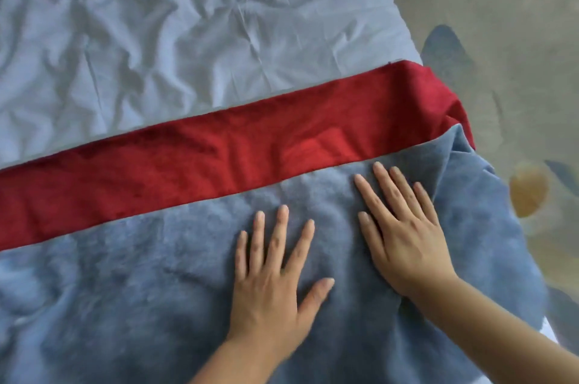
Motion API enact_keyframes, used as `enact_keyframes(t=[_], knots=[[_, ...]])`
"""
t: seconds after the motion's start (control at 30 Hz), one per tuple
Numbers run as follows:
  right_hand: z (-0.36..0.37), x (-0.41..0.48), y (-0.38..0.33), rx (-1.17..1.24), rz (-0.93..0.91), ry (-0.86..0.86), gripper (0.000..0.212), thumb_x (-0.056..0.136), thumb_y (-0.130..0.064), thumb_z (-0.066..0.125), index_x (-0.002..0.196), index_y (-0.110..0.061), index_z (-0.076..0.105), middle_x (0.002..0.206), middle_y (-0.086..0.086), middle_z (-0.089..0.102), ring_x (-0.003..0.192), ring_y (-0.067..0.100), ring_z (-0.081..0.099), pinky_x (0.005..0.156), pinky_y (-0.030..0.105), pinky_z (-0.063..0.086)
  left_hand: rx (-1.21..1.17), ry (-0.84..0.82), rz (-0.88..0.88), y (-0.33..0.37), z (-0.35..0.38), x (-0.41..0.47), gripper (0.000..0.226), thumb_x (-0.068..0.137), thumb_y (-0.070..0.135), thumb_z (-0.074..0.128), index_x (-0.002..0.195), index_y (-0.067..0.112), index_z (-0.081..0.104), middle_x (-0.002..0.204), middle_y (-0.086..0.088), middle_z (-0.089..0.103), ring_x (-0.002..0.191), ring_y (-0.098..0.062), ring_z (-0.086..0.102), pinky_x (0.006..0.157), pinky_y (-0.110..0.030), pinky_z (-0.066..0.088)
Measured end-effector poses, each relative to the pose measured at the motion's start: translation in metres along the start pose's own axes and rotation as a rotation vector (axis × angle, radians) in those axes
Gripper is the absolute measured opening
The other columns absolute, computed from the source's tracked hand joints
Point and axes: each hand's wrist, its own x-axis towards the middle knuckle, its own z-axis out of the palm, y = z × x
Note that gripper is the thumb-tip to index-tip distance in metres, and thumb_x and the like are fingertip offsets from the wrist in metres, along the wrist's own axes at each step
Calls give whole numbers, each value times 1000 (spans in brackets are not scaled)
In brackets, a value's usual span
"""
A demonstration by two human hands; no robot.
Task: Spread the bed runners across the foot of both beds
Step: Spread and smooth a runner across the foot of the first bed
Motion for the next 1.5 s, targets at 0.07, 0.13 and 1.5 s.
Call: enact_keyframes(t=[0.07, 0.13, 1.5], knots=[[-3, -25, 21, 11, 56, 24, 57, 106, -49, 22, 160, -34, 21, 169, -2, 16, 156, 18, 11, 126, 46, 12, 7, -41, 100, 21, 14, -29, 85, 93, 78, 35, 161, 28, 28, 171, -9, 18, 156, -42, 16, 118, -63, 20], [-6, -52, 45, 53, 125, 52, 59, 105, -50, 19, 161, -33, 16, 170, -3, 13, 157, 17, 8, 126, 47, 12, 13, -68, 180, 43, 23, -44, 86, 87, 80, 44, 157, 31, 37, 167, -10, 29, 151, -45, 28, 112, -67, 28], [-9, -97, 75, 257, 349, -18, 61, 100, -56, 34, 158, -43, 22, 169, -7, 11, 157, 26, 0, 125, 53, 8, 420, -179, 650, 168, 67, -55, 63, 87, 61, 44, 147, 43, 42, 151, 23, 48, 145, -13, 37, 115, -54, 18]])
